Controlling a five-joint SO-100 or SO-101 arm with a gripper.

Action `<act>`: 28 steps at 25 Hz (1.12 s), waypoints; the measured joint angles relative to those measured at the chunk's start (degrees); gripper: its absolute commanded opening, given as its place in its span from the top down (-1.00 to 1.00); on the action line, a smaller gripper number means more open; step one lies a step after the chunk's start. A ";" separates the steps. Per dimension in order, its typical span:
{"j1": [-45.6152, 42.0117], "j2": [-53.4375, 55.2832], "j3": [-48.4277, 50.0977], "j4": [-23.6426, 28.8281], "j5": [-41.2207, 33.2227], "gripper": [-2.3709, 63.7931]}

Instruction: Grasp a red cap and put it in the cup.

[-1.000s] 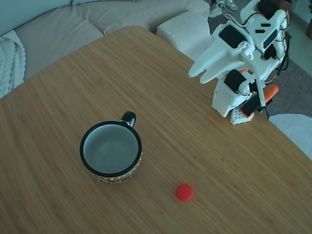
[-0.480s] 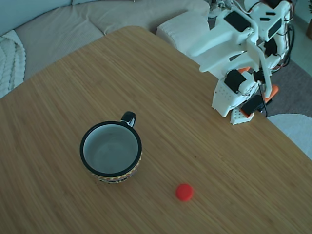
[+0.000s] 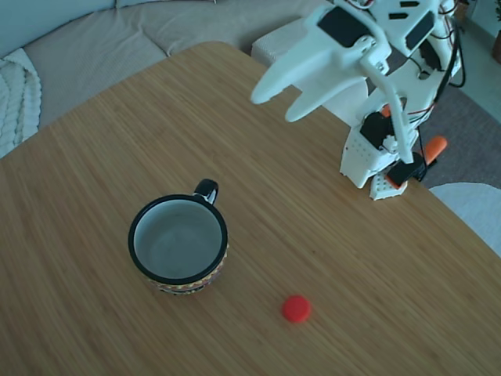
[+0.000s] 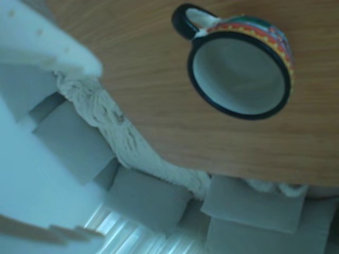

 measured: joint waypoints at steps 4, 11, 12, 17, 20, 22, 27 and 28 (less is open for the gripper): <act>0.00 -11.34 -4.39 -0.53 0.00 -0.16; 0.00 -27.25 -12.13 -1.85 0.00 -0.16; 0.00 -28.65 -12.92 -1.85 0.00 -0.16; -3.78 -32.08 -16.08 -1.85 0.00 -0.16; -8.70 -32.87 -16.79 -1.85 0.00 -0.16; -12.22 -33.66 -16.79 -1.85 -0.26 -0.16; -17.75 -37.97 -16.87 -1.76 -2.55 -0.16; -17.40 -39.29 -16.87 -1.85 -2.55 -0.16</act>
